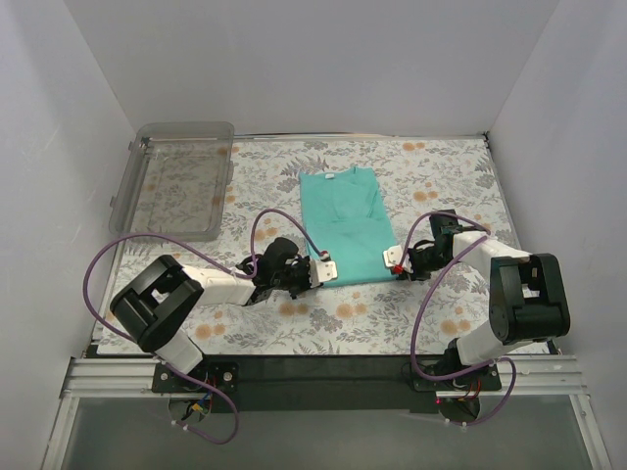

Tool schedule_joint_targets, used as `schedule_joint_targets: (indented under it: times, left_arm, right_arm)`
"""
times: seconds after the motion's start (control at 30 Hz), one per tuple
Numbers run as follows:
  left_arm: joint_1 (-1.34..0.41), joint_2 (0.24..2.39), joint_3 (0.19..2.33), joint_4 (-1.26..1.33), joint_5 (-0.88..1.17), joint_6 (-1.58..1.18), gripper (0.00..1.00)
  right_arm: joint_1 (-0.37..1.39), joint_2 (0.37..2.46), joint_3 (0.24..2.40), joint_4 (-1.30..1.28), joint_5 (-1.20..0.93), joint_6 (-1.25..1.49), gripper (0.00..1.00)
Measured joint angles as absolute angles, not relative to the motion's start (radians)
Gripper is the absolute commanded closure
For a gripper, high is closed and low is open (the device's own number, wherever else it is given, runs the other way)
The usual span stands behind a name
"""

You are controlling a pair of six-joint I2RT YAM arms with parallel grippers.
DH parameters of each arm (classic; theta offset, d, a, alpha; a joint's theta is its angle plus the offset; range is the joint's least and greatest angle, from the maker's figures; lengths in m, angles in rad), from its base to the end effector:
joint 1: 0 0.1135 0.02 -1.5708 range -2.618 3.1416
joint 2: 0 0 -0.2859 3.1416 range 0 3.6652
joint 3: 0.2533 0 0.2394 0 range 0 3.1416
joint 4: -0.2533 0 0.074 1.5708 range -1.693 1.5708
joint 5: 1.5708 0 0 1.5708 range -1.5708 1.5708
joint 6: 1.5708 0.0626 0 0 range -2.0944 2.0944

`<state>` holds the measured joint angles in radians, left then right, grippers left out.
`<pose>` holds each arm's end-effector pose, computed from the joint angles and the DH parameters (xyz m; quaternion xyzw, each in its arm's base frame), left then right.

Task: Fold and stack the t-shirts
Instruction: Fold the tshirt

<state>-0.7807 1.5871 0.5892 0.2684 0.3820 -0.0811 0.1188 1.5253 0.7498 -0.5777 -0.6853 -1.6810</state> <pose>0.1961 -0.2271 0.1491 0.3800 0.8154 -0.3249 0.2919 0.2345 0.0679 0.1601 -0.7560 0.5535 0.1652 0.3078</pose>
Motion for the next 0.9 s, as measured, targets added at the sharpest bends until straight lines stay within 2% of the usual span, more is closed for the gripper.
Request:
schedule_joint_targets:
  times: [0.13,0.33,0.4,0.9]
  left_arm:
    - [-0.781,1.587,0.589,0.268,0.381,-0.079,1.0]
    - [-0.782,1.567,0.588,0.248,0.381,-0.088,1.0]
    - [-0.783,1.538,0.584,0.231,0.382,-0.095,1.0]
    - [-0.784,1.186,0.571,0.073,0.429,-0.162,1.0]
  right_arm:
    - [0.12,1.525,0.748,-0.56,-0.672,-1.675,0.88]
    - [0.121,1.506,0.736,-0.549,-0.666,-1.649,0.93]
    - [0.121,1.487,0.736,-0.561,-0.66,-1.632,0.99]
    - [0.121,1.218,0.819,-0.802,-0.738,-1.489,0.99]
